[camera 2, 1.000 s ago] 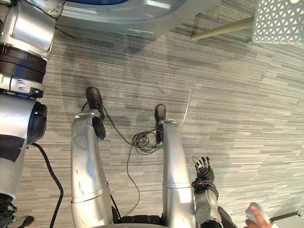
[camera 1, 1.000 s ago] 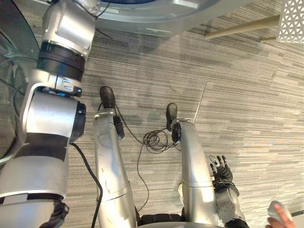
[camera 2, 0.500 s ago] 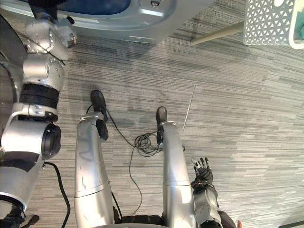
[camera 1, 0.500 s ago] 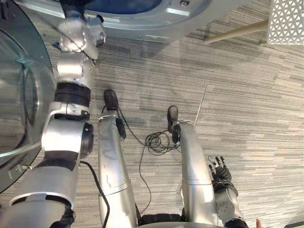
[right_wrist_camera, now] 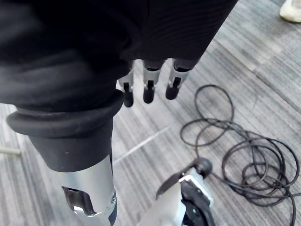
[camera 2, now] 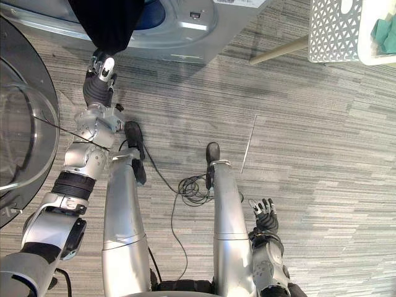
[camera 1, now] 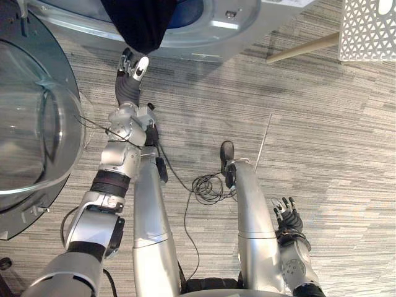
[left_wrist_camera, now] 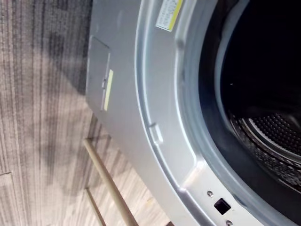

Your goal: Pick up the laundry basket with both hands and put the clothes into the washing machine.

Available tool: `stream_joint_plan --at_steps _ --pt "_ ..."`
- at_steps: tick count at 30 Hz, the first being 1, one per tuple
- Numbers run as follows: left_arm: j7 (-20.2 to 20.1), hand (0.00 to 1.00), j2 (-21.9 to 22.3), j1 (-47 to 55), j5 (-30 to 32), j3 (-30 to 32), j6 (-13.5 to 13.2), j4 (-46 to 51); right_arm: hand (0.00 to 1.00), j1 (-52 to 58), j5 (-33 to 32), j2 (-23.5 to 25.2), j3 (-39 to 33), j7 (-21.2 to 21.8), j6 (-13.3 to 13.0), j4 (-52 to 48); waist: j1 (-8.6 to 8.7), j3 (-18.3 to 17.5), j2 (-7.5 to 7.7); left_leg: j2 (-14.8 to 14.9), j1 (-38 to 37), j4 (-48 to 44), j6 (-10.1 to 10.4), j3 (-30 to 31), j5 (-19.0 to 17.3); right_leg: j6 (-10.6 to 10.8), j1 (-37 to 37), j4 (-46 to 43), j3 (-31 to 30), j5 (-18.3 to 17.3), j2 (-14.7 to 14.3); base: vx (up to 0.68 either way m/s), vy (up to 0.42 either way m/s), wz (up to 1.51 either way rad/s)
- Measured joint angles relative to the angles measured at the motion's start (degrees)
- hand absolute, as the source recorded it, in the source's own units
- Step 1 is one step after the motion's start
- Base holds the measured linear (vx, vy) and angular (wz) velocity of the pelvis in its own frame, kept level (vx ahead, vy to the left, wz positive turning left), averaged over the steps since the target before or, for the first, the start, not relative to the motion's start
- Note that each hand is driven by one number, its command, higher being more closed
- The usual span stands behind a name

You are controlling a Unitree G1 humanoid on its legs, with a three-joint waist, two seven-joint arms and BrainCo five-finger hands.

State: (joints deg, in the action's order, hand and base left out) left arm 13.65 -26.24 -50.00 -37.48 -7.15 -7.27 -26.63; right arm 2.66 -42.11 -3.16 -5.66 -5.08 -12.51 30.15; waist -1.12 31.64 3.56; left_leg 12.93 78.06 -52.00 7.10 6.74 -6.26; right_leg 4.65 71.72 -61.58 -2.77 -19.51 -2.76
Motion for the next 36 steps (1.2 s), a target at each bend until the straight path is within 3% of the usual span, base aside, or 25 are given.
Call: stream_joint_plan --at_steps 2,6,9,10,12,16,19,25,27,30,36 --pt "0.07 0.00 -1.90 -6.75 -0.39 0.02 0.30 -1.15 0.00 0.01 0.04 -0.07 0.09 0.05 -0.07 0.01 0.05 0.00 0.01 0.03 0.37 0.46 0.04 0.01 0.33 -0.30 0.51 0.21 0.12 0.24 0.00 0.00 0.000 0.00" --pt "0.21 0.00 -9.20 -32.31 -4.26 -1.45 0.47 -5.81 0.00 0.02 -0.02 -0.70 0.29 0.21 -0.22 0.09 0.50 0.02 0.03 0.10 3.62 0.69 0.08 0.41 1.69 -0.49 3.46 1.09 0.55 1.37 -0.19 0.02 0.018 -0.08" --pt "4.03 0.00 -13.46 -46.92 -3.67 -1.77 -1.72 -5.34 0.00 0.04 -0.08 -0.21 -0.79 0.10 -0.70 0.01 1.69 0.04 0.05 0.11 6.45 -0.92 -0.09 0.92 1.80 -0.24 5.28 1.25 0.69 1.58 -0.48 0.05 0.047 -0.13" --pt "6.53 0.00 -13.98 -46.03 -1.52 -1.95 -3.37 -5.27 0.00 0.05 -0.08 0.21 -1.43 0.03 -0.87 0.00 1.94 0.05 0.06 0.14 6.53 -1.05 -0.21 0.75 1.68 -0.20 5.28 1.44 0.60 1.60 -0.48 0.05 0.046 -0.08" --pt "11.07 0.00 -13.91 -44.48 0.97 -1.79 -3.27 -5.53 0.00 0.19 -0.06 0.30 -1.62 -0.10 -1.09 -0.02 2.03 0.06 0.07 0.23 6.86 -1.26 -0.21 0.74 1.47 -0.13 5.47 1.53 0.69 1.64 -0.51 0.03 0.035 -0.04" --pt "14.42 0.00 -13.71 -40.63 9.46 -1.65 -3.21 -5.16 0.00 0.73 -0.06 0.14 -1.41 -0.13 -1.29 -0.18 1.68 0.12 0.01 0.97 7.21 -3.00 -0.69 0.44 0.47 -0.06 5.51 0.79 0.50 1.62 -0.85 0.02 0.034 -0.09" --pt "13.92 0.00 -10.38 -33.85 14.97 -1.32 -3.27 -3.80 0.00 0.73 -0.06 -0.05 -1.03 -0.10 -1.59 -0.23 1.76 0.12 0.01 0.99 7.19 -3.03 -0.84 0.22 0.39 0.25 5.54 0.67 0.26 1.77 -0.79 0.01 0.036 -0.01" --pt "11.25 0.00 3.04 -13.70 18.54 -1.20 -0.83 -5.04 0.00 0.73 0.00 -0.57 0.09 -0.22 -2.41 -0.23 1.83 0.12 0.01 0.94 6.85 -2.71 -0.82 0.23 0.45 0.28 5.44 0.16 0.29 1.77 -0.67 0.01 0.010 0.01" --pt "10.92 0.00 6.97 -9.95 20.13 0.66 -2.85 -4.45 0.00 0.71 0.02 -0.65 0.31 -0.50 -2.41 -0.13 1.56 0.12 0.01 0.78 5.78 -2.39 -0.60 0.31 0.66 0.15 4.65 -0.23 0.43 1.65 -0.51 0.03 0.005 0.10" --pt "9.36 0.00 9.91 -5.26 18.22 2.02 -2.53 -5.63 0.00 0.69 0.04 -0.50 1.23 -1.06 -2.42 -0.06 1.54 0.09 0.02 0.49 2.66 -1.26 -0.61 0.46 0.67 -0.20 1.84 -0.12 0.68 1.40 -0.09 0.02 -0.016 0.20" --pt "4.64 0.00 20.38 15.61 13.66 5.08 -1.56 -9.23 0.00 -0.16 0.07 0.03 0.90 -2.41 -2.19 1.54 0.52 -0.02 -0.14 -1.03 -8.01 7.65 -0.37 -0.79 2.99 -0.93 -6.77 4.16 1.18 1.29 1.59 0.04 -0.056 0.27"
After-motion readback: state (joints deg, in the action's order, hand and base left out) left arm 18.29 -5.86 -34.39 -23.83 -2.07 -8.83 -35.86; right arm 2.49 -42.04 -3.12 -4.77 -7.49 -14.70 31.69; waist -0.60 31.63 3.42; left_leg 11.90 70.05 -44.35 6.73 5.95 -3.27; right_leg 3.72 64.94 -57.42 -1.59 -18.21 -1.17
